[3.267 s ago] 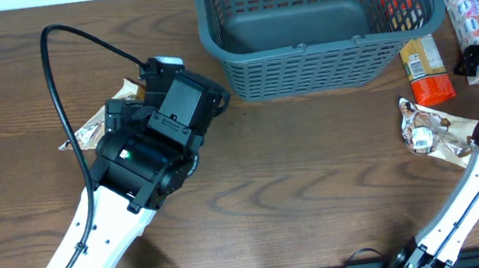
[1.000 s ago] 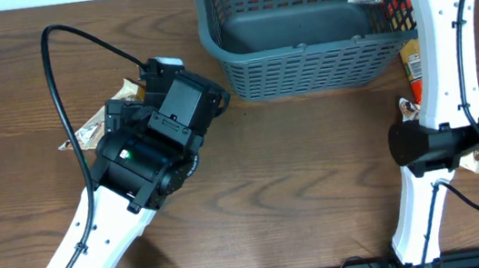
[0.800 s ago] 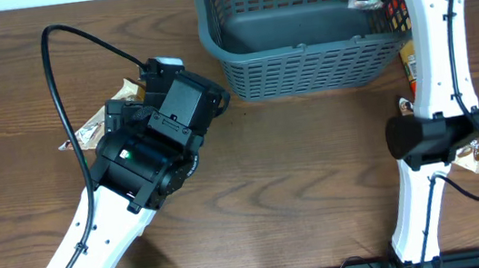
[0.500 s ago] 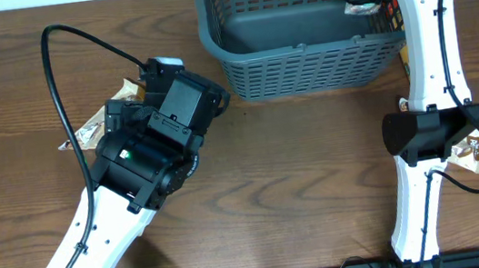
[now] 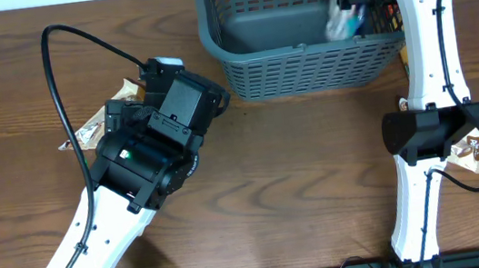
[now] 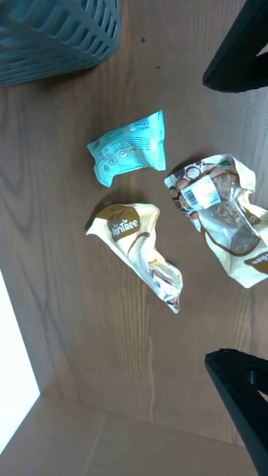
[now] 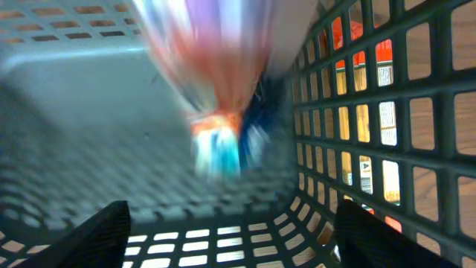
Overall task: Pack container
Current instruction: 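Lift the tissue pack and lower it into the basket, then open the right gripper and withdraw it from the basket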
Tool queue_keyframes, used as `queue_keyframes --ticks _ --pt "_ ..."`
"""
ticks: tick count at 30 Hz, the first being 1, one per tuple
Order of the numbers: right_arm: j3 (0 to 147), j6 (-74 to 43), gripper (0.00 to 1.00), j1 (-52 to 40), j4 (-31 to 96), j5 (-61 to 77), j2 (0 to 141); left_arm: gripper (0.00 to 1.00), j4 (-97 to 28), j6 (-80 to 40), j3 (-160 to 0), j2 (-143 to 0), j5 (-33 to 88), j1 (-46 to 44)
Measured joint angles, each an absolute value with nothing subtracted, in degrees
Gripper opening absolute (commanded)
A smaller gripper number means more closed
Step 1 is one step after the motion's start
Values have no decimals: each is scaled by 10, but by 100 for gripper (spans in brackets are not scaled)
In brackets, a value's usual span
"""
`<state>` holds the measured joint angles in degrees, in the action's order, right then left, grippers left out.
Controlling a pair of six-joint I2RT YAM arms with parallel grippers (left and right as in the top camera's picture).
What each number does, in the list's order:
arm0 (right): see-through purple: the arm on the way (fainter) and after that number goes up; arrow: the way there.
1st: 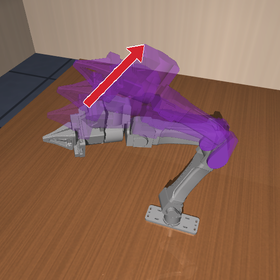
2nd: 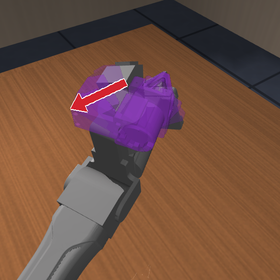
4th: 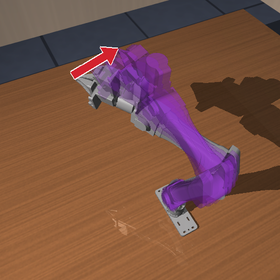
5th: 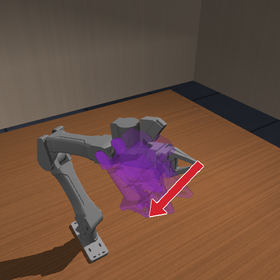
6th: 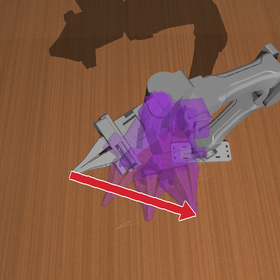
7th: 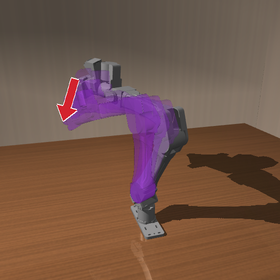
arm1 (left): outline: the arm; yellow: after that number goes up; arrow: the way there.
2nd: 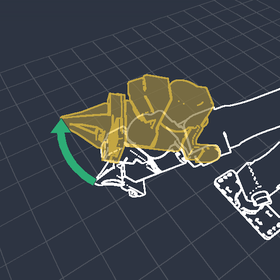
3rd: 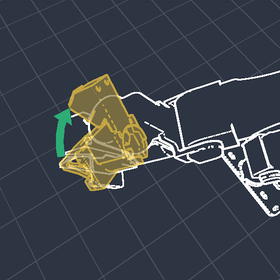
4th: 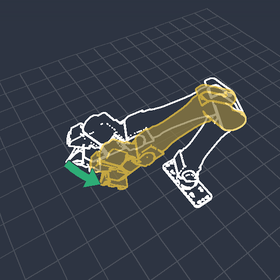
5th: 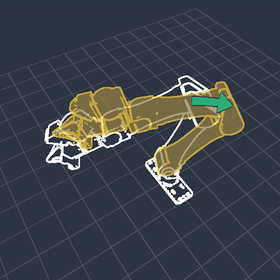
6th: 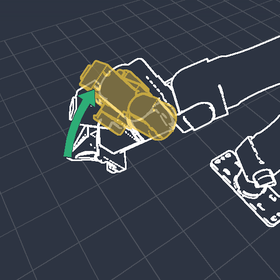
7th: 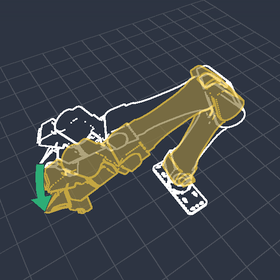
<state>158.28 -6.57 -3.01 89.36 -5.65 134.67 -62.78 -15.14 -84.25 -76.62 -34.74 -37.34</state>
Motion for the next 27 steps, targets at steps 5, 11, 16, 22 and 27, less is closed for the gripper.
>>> queue_keyframes --ticks 5,11,16,22,27 --pt "1583 -65 79 -30 892 -57 1347 99 -628 -151 -842 -766 -347 -373" --pt "1586 -58 85 -30 884 -57 1347 99 -628 -151 -842 -766 -347 -373" --pt "1613 -54 94 -25 866 -64 1331 99 -628 -151 -842 -766 -347 -373" --pt "1632 -52 99 33 851 -67 1200 99 -628 -151 -842 -766 -347 -373" --pt "1660 -31 99 171 863 -77 1055 98 -628 -151 -842 -766 -347 -373"
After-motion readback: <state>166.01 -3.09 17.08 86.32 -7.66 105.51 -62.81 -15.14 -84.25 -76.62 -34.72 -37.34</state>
